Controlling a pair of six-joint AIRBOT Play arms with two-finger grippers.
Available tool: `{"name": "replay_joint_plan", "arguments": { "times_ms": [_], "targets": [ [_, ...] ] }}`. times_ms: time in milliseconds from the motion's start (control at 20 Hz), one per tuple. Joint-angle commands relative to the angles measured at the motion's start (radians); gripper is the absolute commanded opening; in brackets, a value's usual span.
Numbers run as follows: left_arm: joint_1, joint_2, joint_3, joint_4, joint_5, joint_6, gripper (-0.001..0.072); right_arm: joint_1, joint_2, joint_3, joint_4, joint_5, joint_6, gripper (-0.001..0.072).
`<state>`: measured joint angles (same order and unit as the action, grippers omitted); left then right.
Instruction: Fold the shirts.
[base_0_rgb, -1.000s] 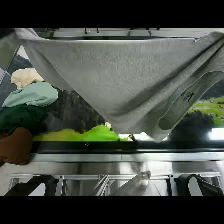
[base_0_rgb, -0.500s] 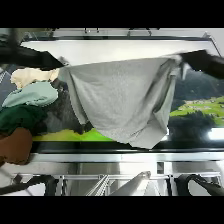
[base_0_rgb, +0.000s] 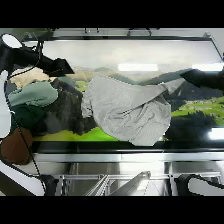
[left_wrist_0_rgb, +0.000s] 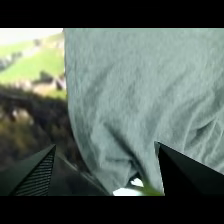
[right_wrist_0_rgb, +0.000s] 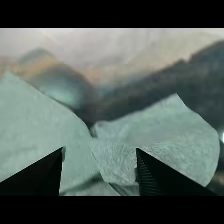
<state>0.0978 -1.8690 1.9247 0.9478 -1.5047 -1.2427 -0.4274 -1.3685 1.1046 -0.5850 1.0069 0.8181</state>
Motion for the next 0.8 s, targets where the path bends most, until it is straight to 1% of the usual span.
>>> {"name": "replay_joint_plan", "arguments": {
  "times_ms": [0, 50, 150, 300, 400, 450, 550, 650, 700, 750],
  "targets": [
    [0.056, 0.01, -0.135, 0.039, -0.201, -0.093, 0.0707, -0.112, 0.005, -0.079, -0.29, 0.204, 0.167, 0.0504],
    [0.054, 0.036, -0.237, 0.039, -0.167, -0.082, 0.0707, -0.127, 0.005, -0.127, -0.29, 0.208, 0.166, 0.0505],
    [0.029, 0.076, -0.428, 0.019, -0.051, -0.031, 0.0706, -0.131, 0.003, -0.203, -0.291, 0.182, 0.152, 0.0506],
    [-0.04, 0.064, -0.577, 0.018, 0.076, -0.012, 0.0706, -0.132, -0.002, -0.217, -0.291, 0.187, 0.183, 0.0512],
    [-0.101, 0.024, -0.589, 0.017, 0.101, -0.011, 0.0705, -0.143, -0.001, -0.208, -0.294, 0.241, 0.217, 0.0513],
    [-0.131, 0.005, -0.582, 0.018, 0.109, -0.005, 0.069, -0.145, -0.001, -0.208, -0.297, 0.273, 0.233, 0.0512],
    [-0.183, -0.037, -0.54, 0.019, 0.114, 0.005, 0.069, -0.142, -0.001, -0.223, -0.351, 0.296, 0.3, 0.0512],
    [-0.22, -0.073, -0.498, 0.021, 0.109, 0.005, 0.0688, -0.142, -0.001, -0.284, -0.312, 0.292, 0.307, 0.0512],
    [-0.231, -0.087, -0.48, 0.021, 0.108, 0.005, 0.0677, -0.14, -0.001, -0.325, -0.279, 0.282, 0.287, 0.0512],
    [-0.235, -0.098, -0.463, 0.021, 0.1, 0.005, 0.0529, -0.131, -0.002, -0.362, -0.262, 0.261, 0.27, 0.0512]
  ]
}}
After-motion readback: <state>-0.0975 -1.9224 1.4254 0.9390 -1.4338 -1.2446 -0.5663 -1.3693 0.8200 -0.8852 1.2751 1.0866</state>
